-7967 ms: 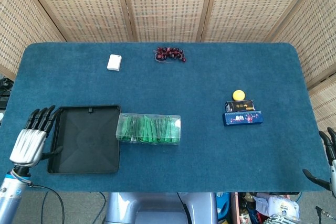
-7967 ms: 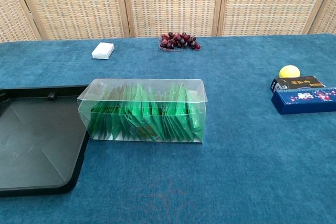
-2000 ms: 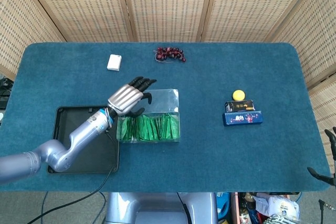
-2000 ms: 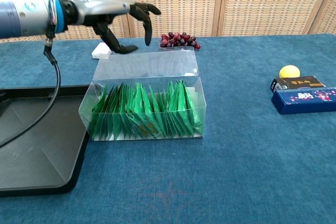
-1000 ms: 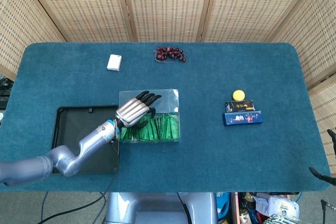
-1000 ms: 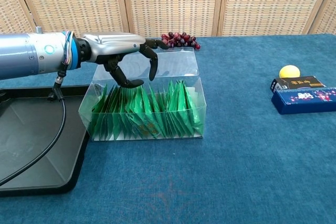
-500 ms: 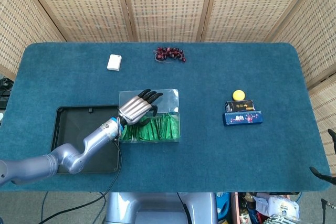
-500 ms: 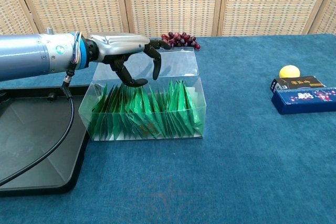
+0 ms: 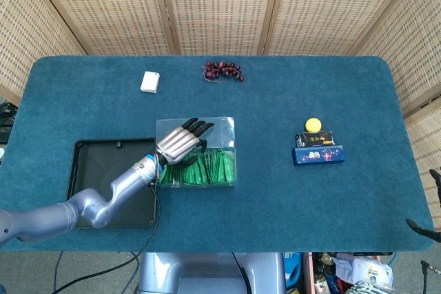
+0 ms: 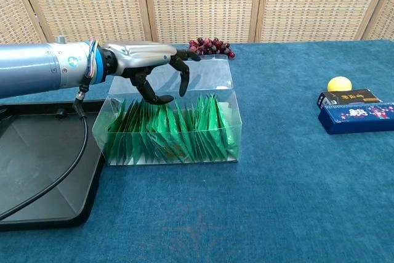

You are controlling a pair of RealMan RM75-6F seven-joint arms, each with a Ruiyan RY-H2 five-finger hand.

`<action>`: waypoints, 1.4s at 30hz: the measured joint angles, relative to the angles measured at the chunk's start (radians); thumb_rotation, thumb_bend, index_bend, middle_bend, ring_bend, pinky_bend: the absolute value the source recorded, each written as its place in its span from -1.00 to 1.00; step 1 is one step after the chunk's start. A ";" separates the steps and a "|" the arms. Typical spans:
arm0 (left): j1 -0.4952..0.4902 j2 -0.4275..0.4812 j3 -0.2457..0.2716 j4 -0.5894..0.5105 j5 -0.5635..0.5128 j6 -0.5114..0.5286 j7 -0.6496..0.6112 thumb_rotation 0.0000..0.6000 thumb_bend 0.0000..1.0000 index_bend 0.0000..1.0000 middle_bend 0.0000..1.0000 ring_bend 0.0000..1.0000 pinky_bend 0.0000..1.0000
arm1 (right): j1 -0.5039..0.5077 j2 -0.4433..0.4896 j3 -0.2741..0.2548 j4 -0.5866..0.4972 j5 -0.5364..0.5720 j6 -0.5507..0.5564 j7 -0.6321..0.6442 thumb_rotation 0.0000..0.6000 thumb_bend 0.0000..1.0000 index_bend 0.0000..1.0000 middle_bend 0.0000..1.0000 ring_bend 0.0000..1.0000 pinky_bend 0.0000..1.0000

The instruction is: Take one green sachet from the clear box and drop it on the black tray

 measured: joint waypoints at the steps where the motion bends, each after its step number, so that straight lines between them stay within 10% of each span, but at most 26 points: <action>1: 0.000 -0.001 0.001 0.001 0.000 -0.002 0.001 1.00 -0.11 -0.08 -1.00 -1.00 -1.00 | 0.000 0.000 0.000 0.000 0.000 0.000 0.000 1.00 -1.00 -1.00 -1.00 -1.00 -1.00; 42: -0.001 -0.036 -0.003 0.027 -0.002 -0.017 0.012 1.00 -0.08 0.10 -1.00 -1.00 -1.00 | 0.003 0.001 -0.001 0.001 0.003 -0.010 0.004 1.00 -1.00 -1.00 -1.00 -1.00 -1.00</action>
